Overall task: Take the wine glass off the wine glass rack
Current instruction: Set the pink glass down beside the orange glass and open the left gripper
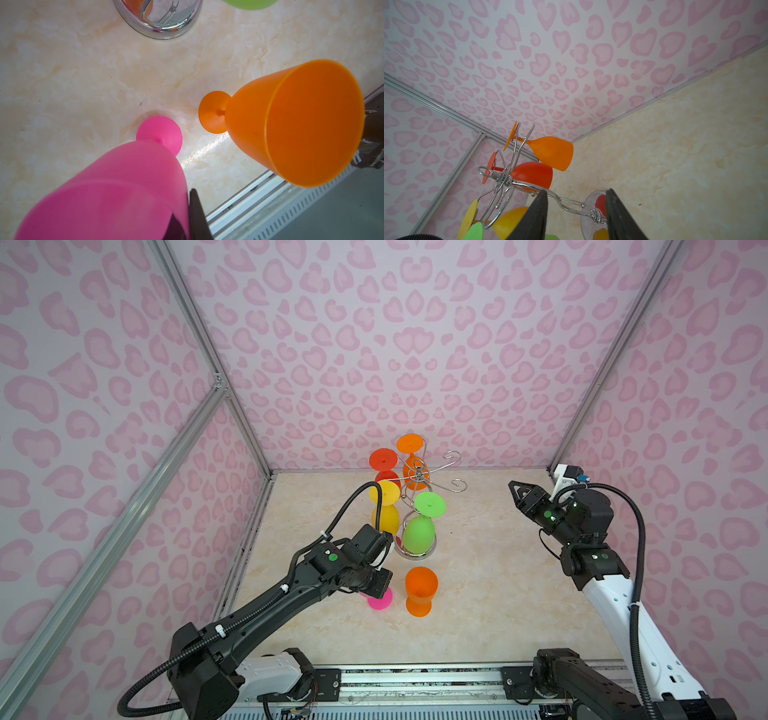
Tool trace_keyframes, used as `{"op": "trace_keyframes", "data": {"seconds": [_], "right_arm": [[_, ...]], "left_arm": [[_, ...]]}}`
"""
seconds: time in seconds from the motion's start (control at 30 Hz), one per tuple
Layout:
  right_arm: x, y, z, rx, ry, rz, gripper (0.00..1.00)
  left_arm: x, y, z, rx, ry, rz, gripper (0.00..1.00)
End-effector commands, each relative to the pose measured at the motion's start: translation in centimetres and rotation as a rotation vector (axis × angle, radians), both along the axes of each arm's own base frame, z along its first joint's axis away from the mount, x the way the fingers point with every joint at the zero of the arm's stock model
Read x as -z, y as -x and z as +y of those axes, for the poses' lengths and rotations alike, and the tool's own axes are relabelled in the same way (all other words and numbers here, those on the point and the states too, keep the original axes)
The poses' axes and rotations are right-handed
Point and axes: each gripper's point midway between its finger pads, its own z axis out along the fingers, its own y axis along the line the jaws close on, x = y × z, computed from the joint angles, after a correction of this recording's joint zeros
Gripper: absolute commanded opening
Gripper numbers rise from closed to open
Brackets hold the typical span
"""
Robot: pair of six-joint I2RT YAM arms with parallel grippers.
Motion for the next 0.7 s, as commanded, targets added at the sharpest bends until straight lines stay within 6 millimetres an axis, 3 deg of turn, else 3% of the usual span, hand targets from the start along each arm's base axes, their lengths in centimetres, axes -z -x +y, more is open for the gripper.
{"op": "trace_keyframes", "data": {"seconds": [0.0,0.3,0.53,0.67], "right_arm": [[-0.5,-0.1,0.2,-0.01,-0.013,-0.016,0.46],[-0.6,-0.3,0.3,-0.013,-0.019,-0.017,0.46],[-0.9,-0.6,0.5,-0.027,-0.038,-0.019,0.46],[-1.0,-0.6,0.9,-0.042,-0.058,-0.022,0.46]], "left_arm": [[0.5,-0.3,-0.2,0.0,-0.01,-0.002,0.01],[1.3,-0.3,-0.8,0.015,-0.021,0.025,0.03],[0.4,0.0,-1.4,0.033,0.011,0.027,0.32],[-1.4,0.3,-2.0,0.049,0.077,0.012,0.47]]}}
